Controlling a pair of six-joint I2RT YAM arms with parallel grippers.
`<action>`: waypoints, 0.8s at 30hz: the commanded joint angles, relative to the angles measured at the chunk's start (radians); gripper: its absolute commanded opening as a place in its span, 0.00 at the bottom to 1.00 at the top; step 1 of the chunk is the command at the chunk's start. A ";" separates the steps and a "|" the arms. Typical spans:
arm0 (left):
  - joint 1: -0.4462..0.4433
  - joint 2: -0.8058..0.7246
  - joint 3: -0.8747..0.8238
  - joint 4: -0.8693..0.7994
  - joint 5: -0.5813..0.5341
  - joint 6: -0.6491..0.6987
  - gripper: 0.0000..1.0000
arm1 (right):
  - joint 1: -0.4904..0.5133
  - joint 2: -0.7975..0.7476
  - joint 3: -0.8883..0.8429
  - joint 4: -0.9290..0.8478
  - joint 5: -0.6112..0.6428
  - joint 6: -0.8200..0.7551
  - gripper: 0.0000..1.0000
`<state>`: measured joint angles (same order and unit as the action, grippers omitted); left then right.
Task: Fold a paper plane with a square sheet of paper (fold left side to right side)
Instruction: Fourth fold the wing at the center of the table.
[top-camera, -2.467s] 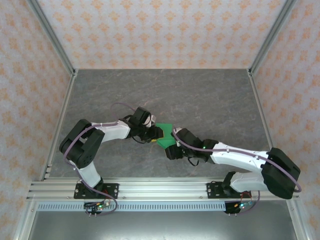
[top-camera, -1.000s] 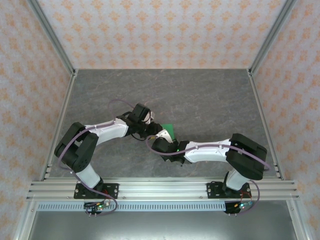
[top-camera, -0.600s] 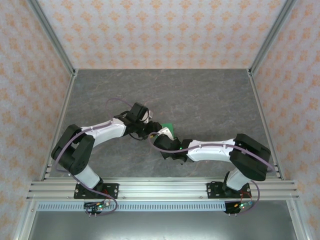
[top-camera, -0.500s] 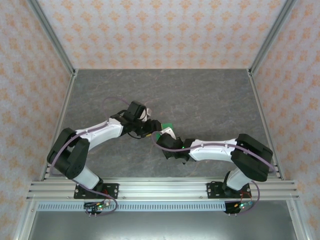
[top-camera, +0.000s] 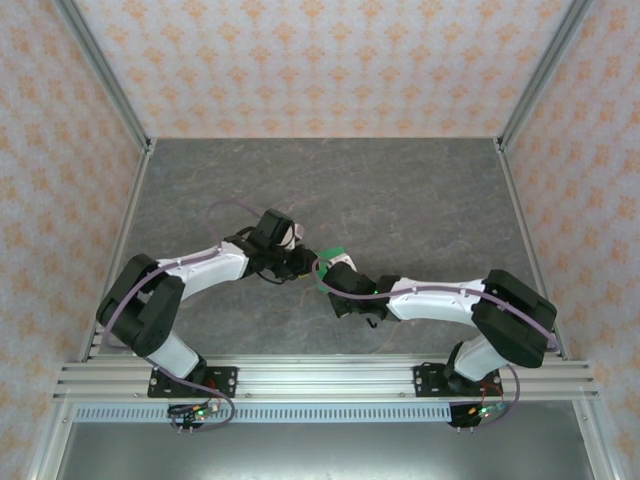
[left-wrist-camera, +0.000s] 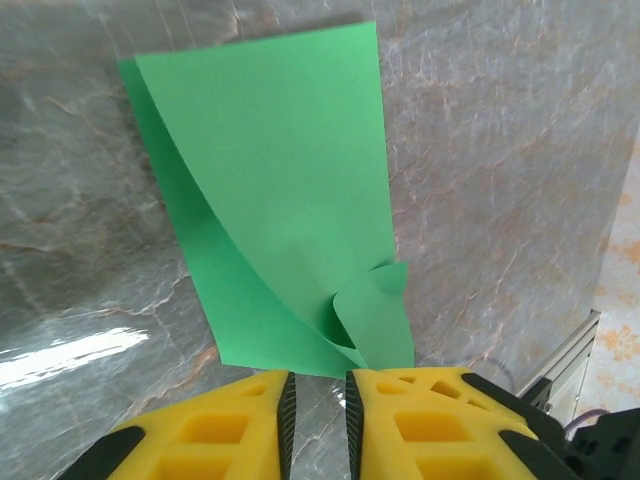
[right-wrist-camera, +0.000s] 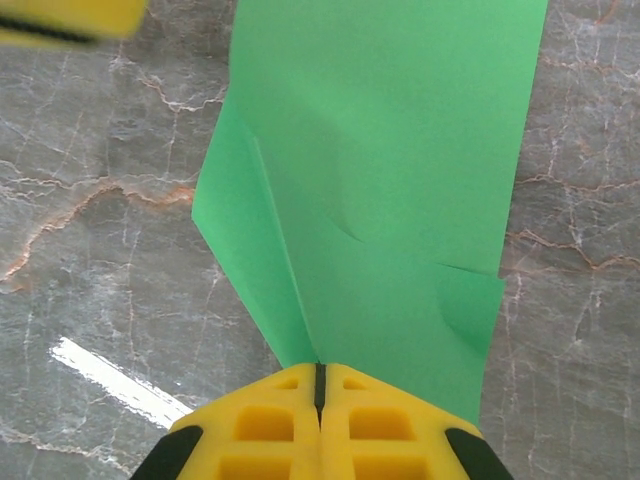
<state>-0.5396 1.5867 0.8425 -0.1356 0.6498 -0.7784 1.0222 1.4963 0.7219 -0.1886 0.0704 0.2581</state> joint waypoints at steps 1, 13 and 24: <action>-0.032 0.040 0.007 0.054 0.012 -0.011 0.22 | -0.016 -0.040 -0.020 0.033 -0.033 0.022 0.00; -0.062 0.154 0.037 0.117 0.010 -0.042 0.23 | -0.035 -0.047 -0.021 0.019 -0.038 0.029 0.02; -0.062 0.176 0.053 0.123 0.008 -0.045 0.23 | -0.031 -0.032 0.036 -0.131 0.040 -0.043 0.29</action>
<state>-0.5961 1.7554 0.8669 -0.0322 0.6540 -0.8150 0.9916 1.4670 0.7242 -0.2520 0.0563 0.2405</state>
